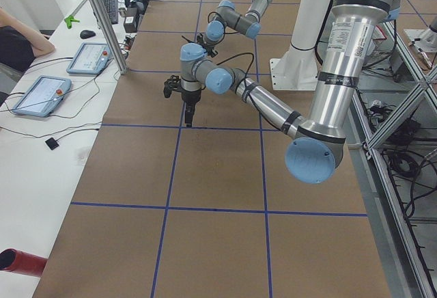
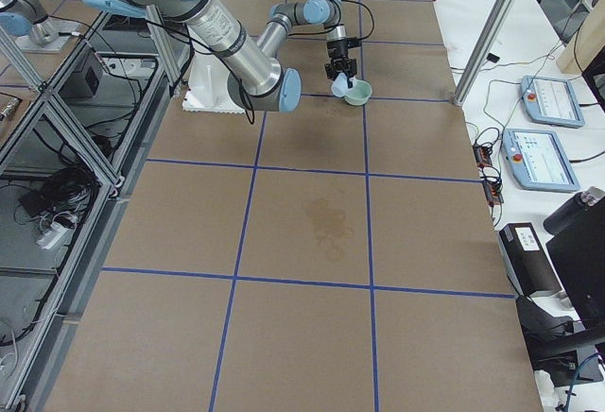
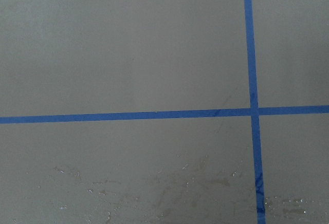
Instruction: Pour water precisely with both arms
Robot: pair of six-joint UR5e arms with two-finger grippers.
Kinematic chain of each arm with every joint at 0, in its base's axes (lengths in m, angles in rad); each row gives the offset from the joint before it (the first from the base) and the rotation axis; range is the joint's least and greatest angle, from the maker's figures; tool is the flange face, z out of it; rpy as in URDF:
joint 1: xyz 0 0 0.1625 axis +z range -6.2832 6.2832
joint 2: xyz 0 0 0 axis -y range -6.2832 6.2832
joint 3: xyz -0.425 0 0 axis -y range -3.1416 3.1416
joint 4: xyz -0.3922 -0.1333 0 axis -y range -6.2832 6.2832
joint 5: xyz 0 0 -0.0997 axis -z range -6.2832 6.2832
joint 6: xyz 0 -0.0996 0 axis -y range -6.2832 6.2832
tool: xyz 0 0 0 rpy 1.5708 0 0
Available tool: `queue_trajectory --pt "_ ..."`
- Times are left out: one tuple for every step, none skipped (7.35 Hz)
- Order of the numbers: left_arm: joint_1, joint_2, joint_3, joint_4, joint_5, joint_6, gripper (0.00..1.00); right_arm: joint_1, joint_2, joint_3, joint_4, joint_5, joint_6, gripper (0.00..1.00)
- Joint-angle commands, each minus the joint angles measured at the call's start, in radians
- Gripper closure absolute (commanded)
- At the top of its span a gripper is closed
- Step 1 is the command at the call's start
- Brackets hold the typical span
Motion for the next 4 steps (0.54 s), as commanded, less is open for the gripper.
queue_trajectory --pt "0.0 0.0 0.001 0.0 0.0 0.002 0.0 -0.004 0.004 0.002 -0.001 -0.009 0.0 1.0" --pt "0.0 0.0 0.001 0.0 0.0 0.002 0.0 -0.004 0.0 0.012 0.008 -0.007 0.0 1.0" --pt "0.0 0.0 0.002 0.0 0.0 0.0 0.0 -0.003 -0.008 0.055 0.011 -0.004 0.005 1.0" --pt "0.0 0.0 0.006 0.0 0.0 0.002 0.0 -0.001 -0.055 0.139 0.055 -0.001 0.016 1.0"
